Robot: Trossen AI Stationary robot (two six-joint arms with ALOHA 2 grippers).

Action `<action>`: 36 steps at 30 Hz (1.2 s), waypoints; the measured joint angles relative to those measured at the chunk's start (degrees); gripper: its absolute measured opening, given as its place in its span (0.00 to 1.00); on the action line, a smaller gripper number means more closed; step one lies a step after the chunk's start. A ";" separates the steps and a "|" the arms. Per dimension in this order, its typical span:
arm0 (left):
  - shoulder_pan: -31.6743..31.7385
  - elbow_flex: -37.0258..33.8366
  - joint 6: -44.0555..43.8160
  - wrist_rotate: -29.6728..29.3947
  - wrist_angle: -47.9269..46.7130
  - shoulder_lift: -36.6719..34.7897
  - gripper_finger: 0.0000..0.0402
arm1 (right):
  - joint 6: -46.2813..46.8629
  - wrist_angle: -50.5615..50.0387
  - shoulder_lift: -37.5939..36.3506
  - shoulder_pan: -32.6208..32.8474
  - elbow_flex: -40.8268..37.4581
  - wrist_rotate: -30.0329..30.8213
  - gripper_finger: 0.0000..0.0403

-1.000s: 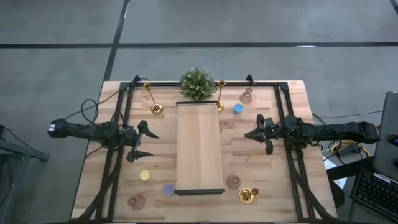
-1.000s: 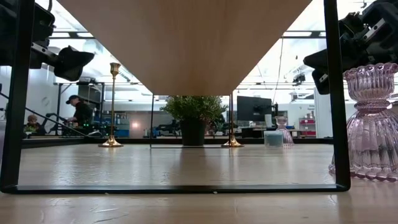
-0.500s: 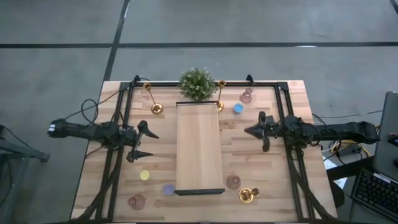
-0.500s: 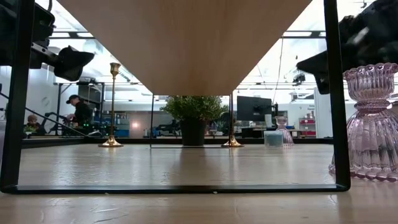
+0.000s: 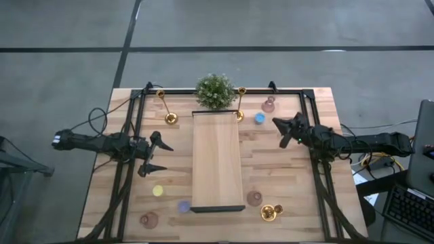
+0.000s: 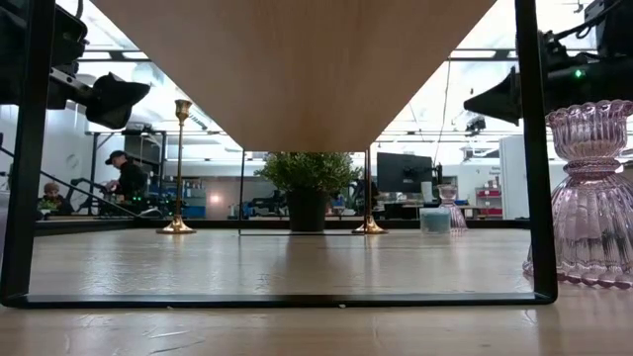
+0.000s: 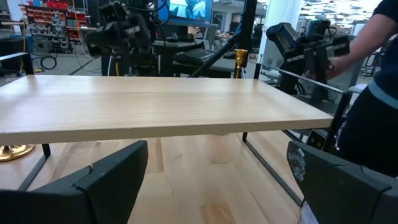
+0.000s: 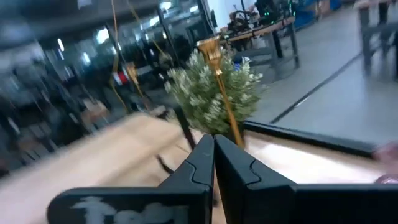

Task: Pick & Place candle stick holders
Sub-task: Put the top right gold candle holder on the shelf

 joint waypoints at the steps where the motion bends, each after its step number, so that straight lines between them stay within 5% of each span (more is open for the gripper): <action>1: 0.00 0.00 0.00 -0.02 0.00 0.02 0.97 | 1.75 1.50 0.00 0.00 0.00 0.08 0.02; 15: 0.00 -0.01 0.00 0.00 0.02 0.01 0.96 | 8.62 5.98 1.35 -0.21 4.24 3.50 0.02; 27: 0.00 -0.01 0.00 0.00 0.01 0.02 0.97 | -4.64 -10.40 23.11 -4.07 25.62 3.55 0.02; 36: 0.00 -0.01 0.00 0.00 0.00 0.02 0.96 | 1.22 -21.53 37.70 -14.06 35.86 -11.51 0.02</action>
